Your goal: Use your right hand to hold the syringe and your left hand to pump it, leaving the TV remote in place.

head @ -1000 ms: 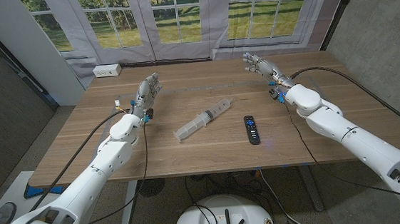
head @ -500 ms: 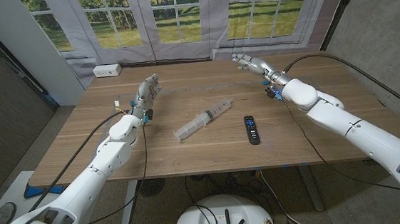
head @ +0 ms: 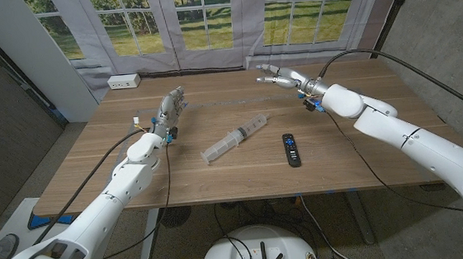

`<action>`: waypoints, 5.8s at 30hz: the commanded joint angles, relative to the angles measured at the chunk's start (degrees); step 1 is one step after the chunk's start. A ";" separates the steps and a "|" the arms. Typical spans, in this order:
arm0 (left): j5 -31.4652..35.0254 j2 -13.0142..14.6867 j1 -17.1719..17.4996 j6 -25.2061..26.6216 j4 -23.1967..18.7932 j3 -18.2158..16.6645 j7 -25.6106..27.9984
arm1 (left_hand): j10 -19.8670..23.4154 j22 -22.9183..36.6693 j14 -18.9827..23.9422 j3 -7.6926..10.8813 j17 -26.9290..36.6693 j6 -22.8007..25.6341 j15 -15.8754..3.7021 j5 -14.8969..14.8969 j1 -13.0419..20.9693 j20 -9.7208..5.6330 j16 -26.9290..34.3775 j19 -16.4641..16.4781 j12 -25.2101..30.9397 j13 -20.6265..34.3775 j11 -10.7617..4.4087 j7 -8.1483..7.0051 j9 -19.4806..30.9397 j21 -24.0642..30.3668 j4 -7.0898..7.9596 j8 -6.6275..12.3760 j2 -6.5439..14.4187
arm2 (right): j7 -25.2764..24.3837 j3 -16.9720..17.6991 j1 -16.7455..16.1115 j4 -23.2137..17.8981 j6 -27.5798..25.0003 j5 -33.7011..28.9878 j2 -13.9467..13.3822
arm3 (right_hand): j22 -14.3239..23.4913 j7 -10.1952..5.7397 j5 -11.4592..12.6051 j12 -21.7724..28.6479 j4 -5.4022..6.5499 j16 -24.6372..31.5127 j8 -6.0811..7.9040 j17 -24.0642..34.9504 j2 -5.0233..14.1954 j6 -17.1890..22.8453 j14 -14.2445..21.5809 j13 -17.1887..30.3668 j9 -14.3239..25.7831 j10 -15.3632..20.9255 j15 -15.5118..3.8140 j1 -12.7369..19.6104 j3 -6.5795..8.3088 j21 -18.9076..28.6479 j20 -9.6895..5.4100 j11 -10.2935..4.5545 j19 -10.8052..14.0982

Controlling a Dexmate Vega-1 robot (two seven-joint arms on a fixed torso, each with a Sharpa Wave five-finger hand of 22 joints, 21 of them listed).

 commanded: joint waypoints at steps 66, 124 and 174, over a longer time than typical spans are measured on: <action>-0.85 -1.01 1.08 2.00 -1.23 0.72 1.55 | 1.31 0.33 0.71 0.42 0.44 1.33 -0.08 0.24 -0.57 -0.70 0.27 0.65 0.35 0.18 -0.35 -0.26 0.36 0.24 1.30 0.29 4.00 | 36.77 -19.52 18.62 -5.50 -2.78 -42.59 3.88 | 0.33 -1.42 2.42 1.40 -4.33 0.73 0.95 1.68 -10.13 -14.00 -6.32 2.86 1.44 -10.37 11.81 17.58 4.44 0.25 10.39 5.61 -2.63; -1.80 -2.79 0.98 2.62 -0.22 1.72 1.16 | 1.98 0.34 1.13 1.24 0.29 2.04 0.04 0.35 -1.35 -0.53 0.13 1.04 0.32 0.21 -0.63 -0.48 0.37 0.27 2.17 0.27 3.59 | 26.29 -22.39 20.19 5.80 5.99 -46.04 8.28 | 0.22 -1.76 -0.28 8.93 -3.85 7.95 10.87 4.13 -9.94 6.74 5.64 6.19 2.62 11.26 2.10 29.65 8.06 1.05 6.26 -1.97 6.36; -2.42 -2.69 1.12 2.17 -0.70 1.89 -0.48 | 2.36 0.34 1.36 1.72 0.24 2.59 0.04 0.40 -1.98 -0.24 0.04 1.78 0.25 0.24 -0.95 -0.50 0.42 0.37 2.71 0.26 3.36 | 15.07 -19.65 17.55 4.65 4.57 -46.60 6.63 | 0.07 -1.91 -0.15 10.23 -3.17 20.60 20.81 6.43 -5.46 37.53 21.89 3.94 1.25 40.66 -10.08 39.18 4.89 0.56 -3.24 -9.21 13.68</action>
